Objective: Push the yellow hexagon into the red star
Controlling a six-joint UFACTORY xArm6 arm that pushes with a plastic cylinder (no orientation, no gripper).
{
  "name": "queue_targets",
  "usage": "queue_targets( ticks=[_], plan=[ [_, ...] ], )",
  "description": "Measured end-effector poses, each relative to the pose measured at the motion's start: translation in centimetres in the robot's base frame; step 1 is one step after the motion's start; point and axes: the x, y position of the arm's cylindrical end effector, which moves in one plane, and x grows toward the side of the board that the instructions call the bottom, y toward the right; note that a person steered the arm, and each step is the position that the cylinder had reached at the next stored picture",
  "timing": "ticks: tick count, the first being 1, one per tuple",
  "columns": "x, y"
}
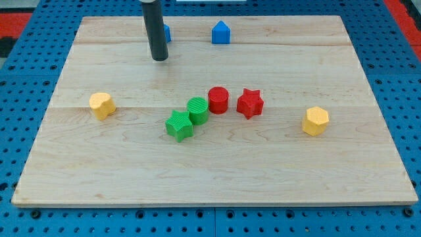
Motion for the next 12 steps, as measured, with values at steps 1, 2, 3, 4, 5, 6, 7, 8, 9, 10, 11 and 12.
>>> queue_targets(
  ticks=[1, 2, 3, 4, 5, 6, 7, 8, 9, 10, 11, 12],
  plan=[
    [3.2, 1.8],
    [4.5, 4.8],
    [3.9, 5.0],
    [3.5, 6.7],
    [3.5, 8.1],
    [3.5, 8.9],
    [4.4, 11.5],
    [5.3, 14.2],
    [7.5, 19.0],
    [9.7, 23.3],
    [10.5, 28.1],
    [10.4, 29.5]
  ],
)
